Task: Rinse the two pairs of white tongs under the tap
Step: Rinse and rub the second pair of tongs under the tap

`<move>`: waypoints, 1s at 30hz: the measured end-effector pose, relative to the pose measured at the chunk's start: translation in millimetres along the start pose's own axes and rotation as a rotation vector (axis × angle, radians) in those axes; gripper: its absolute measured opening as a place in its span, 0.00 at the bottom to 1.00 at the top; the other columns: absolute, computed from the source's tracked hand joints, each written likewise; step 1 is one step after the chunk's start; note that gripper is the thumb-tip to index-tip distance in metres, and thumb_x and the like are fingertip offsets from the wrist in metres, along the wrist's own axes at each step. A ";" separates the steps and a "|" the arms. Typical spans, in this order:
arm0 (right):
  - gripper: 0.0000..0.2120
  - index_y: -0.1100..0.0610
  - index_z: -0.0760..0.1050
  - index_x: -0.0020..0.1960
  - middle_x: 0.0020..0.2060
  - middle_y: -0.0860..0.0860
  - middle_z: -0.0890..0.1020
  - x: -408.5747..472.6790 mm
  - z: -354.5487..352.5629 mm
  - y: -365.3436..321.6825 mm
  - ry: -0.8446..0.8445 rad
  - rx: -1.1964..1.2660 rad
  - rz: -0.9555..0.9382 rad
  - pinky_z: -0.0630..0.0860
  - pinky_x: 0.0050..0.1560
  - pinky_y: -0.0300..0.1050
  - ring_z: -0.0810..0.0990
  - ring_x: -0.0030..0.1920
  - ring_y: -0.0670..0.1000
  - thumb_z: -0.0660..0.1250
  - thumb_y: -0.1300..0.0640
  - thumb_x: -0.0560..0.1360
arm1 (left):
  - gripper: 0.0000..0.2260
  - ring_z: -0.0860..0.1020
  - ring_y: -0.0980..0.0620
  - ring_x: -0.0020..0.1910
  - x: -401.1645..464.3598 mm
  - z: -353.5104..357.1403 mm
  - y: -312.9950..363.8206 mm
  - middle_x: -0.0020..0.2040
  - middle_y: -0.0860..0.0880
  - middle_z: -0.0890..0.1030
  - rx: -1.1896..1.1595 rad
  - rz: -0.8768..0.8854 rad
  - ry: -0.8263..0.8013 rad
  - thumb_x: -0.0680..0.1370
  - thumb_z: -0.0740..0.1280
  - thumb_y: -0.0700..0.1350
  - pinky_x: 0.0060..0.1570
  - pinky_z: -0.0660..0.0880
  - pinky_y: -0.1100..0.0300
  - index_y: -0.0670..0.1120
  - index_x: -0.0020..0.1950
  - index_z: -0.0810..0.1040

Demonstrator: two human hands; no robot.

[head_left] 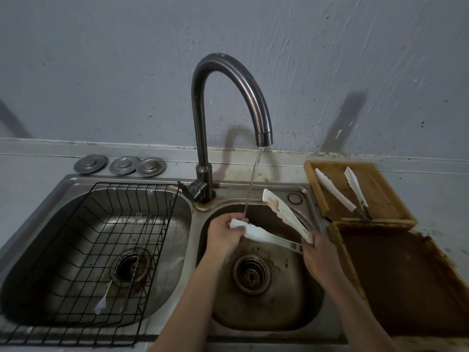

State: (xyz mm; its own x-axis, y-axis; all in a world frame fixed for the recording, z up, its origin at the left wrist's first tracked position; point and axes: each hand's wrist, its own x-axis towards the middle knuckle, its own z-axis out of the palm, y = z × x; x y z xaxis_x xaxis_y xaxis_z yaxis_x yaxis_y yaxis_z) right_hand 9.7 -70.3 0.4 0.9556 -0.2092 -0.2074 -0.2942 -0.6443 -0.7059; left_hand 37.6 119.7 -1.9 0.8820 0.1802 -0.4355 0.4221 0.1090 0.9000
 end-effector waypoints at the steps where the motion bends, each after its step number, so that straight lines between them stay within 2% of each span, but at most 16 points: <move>1: 0.10 0.60 0.73 0.58 0.37 0.49 0.76 -0.6 -0.4 0.5 -0.008 -0.003 -0.003 0.67 0.31 0.36 0.75 0.36 0.45 0.59 0.59 0.79 | 0.12 0.82 0.49 0.49 -1.0 0.6 0.5 0.48 0.44 0.84 0.000 -0.002 0.017 0.71 0.67 0.29 0.52 0.80 0.52 0.44 0.48 0.81; 3: 0.09 0.60 0.74 0.55 0.36 0.49 0.76 -1.0 0.4 1.2 -0.052 0.000 -0.006 0.68 0.32 0.36 0.75 0.34 0.45 0.60 0.57 0.79 | 0.12 0.83 0.49 0.47 2.1 -0.1 -0.6 0.47 0.44 0.84 0.018 0.021 0.057 0.70 0.67 0.29 0.52 0.80 0.51 0.45 0.43 0.81; 7: 0.05 0.52 0.74 0.46 0.36 0.50 0.79 -1.5 -3.3 1.8 -0.225 -0.010 -0.052 0.76 0.37 0.41 0.79 0.36 0.48 0.61 0.53 0.78 | 0.12 0.82 0.48 0.47 5.0 -6.0 1.3 0.43 0.47 0.83 0.124 0.112 0.079 0.68 0.70 0.32 0.52 0.80 0.47 0.49 0.42 0.80; 9: 0.06 0.51 0.74 0.43 0.36 0.51 0.81 -4.0 -4.2 0.6 -0.316 0.006 -0.072 0.77 0.36 0.39 0.80 0.36 0.48 0.63 0.51 0.77 | 0.12 0.81 0.48 0.49 9.0 -9.2 2.1 0.49 0.47 0.83 0.244 0.179 0.116 0.69 0.71 0.35 0.54 0.79 0.50 0.50 0.48 0.80; 11: 0.09 0.52 0.76 0.41 0.34 0.51 0.81 -6.2 -3.2 -1.6 -0.337 -0.033 -0.120 0.75 0.31 0.35 0.79 0.31 0.46 0.64 0.48 0.76 | 0.16 0.79 0.49 0.55 8.8 -10.1 4.0 0.57 0.47 0.81 0.501 0.257 0.172 0.72 0.71 0.40 0.56 0.73 0.62 0.48 0.59 0.78; 12: 0.11 0.53 0.76 0.40 0.32 0.51 0.81 -6.1 -2.0 -2.0 -0.313 -0.065 -0.157 0.73 0.29 0.35 0.77 0.29 0.45 0.65 0.48 0.76 | 0.17 0.77 0.49 0.59 7.8 -9.7 4.8 0.61 0.47 0.79 0.605 0.305 0.188 0.73 0.70 0.42 0.57 0.71 0.63 0.47 0.62 0.77; 14: 0.12 0.55 0.76 0.38 0.31 0.50 0.79 -4.7 -0.1 -0.9 -0.255 -0.155 -0.230 0.68 0.31 0.35 0.75 0.29 0.45 0.65 0.47 0.75 | 0.17 0.72 0.49 0.66 7.6 -8.9 6.0 0.66 0.46 0.75 0.660 0.409 0.187 0.76 0.66 0.40 0.64 0.66 0.61 0.46 0.64 0.76; 16: 0.12 0.57 0.78 0.40 0.34 0.52 0.79 -3.2 1.0 1.1 -0.239 -0.251 -0.277 0.66 0.33 0.37 0.76 0.34 0.47 0.66 0.48 0.75 | 0.17 0.73 0.50 0.64 7.7 -9.2 4.7 0.64 0.47 0.77 0.561 0.417 0.136 0.76 0.62 0.35 0.63 0.67 0.62 0.47 0.63 0.76; 18: 0.11 0.58 0.79 0.42 0.36 0.53 0.81 -3.2 -0.3 2.6 -0.246 -0.261 -0.277 0.67 0.34 0.37 0.78 0.37 0.49 0.67 0.50 0.74 | 0.15 0.78 0.50 0.56 8.0 -10.4 2.4 0.57 0.46 0.81 0.272 0.267 0.058 0.77 0.59 0.34 0.58 0.75 0.58 0.48 0.58 0.77; 19: 0.10 0.58 0.79 0.43 0.36 0.52 0.81 -3.7 -0.9 3.0 -0.253 -0.251 -0.264 0.67 0.33 0.36 0.78 0.36 0.48 0.66 0.51 0.75 | 0.15 0.79 0.50 0.49 6.1 -10.6 1.5 0.53 0.45 0.81 0.093 0.164 0.009 0.79 0.57 0.34 0.53 0.78 0.57 0.47 0.58 0.77; 21: 0.08 0.54 0.78 0.44 0.35 0.48 0.80 -4.3 -1.4 3.5 -0.266 -0.268 -0.249 0.69 0.33 0.34 0.78 0.35 0.44 0.66 0.50 0.75 | 0.14 0.78 0.53 0.40 0.8 -7.7 1.0 0.45 0.44 0.80 -0.185 0.002 -0.078 0.81 0.53 0.35 0.40 0.80 0.62 0.42 0.61 0.75; 23: 0.05 0.49 0.76 0.44 0.35 0.46 0.79 -2.8 -1.1 4.4 -0.259 -0.323 -0.244 0.73 0.35 0.35 0.78 0.36 0.42 0.65 0.49 0.75 | 0.14 0.80 0.52 0.43 -2.9 -6.9 0.6 0.46 0.44 0.80 -0.361 -0.066 -0.122 0.82 0.52 0.37 0.35 0.80 0.64 0.41 0.62 0.74; 26: 0.05 0.50 0.76 0.44 0.34 0.47 0.80 0.2 -3.0 3.7 -0.235 -0.323 -0.225 0.78 0.37 0.40 0.80 0.35 0.44 0.66 0.49 0.75 | 0.14 0.81 0.51 0.50 -3.8 -4.7 -3.0 0.51 0.46 0.81 -0.439 -0.074 -0.168 0.82 0.52 0.40 0.38 0.81 0.62 0.42 0.62 0.73; 30: 0.06 0.52 0.76 0.44 0.34 0.47 0.80 4.2 -7.0 5.2 -0.232 -0.303 -0.205 0.75 0.33 0.36 0.80 0.33 0.45 0.66 0.49 0.75 | 0.14 0.81 0.48 0.51 5.0 -4.5 -8.6 0.55 0.41 0.81 -0.360 0.010 -0.183 0.81 0.57 0.39 0.45 0.81 0.61 0.39 0.65 0.74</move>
State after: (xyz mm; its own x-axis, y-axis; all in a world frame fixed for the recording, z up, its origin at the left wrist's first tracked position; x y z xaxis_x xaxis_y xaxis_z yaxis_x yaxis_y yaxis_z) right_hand 12.0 -79.7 0.6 0.9623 0.0948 -0.2549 -0.0552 -0.8497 -0.5244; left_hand 37.5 124.1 -11.9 0.9222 0.0099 -0.3865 0.3411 0.4495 0.8256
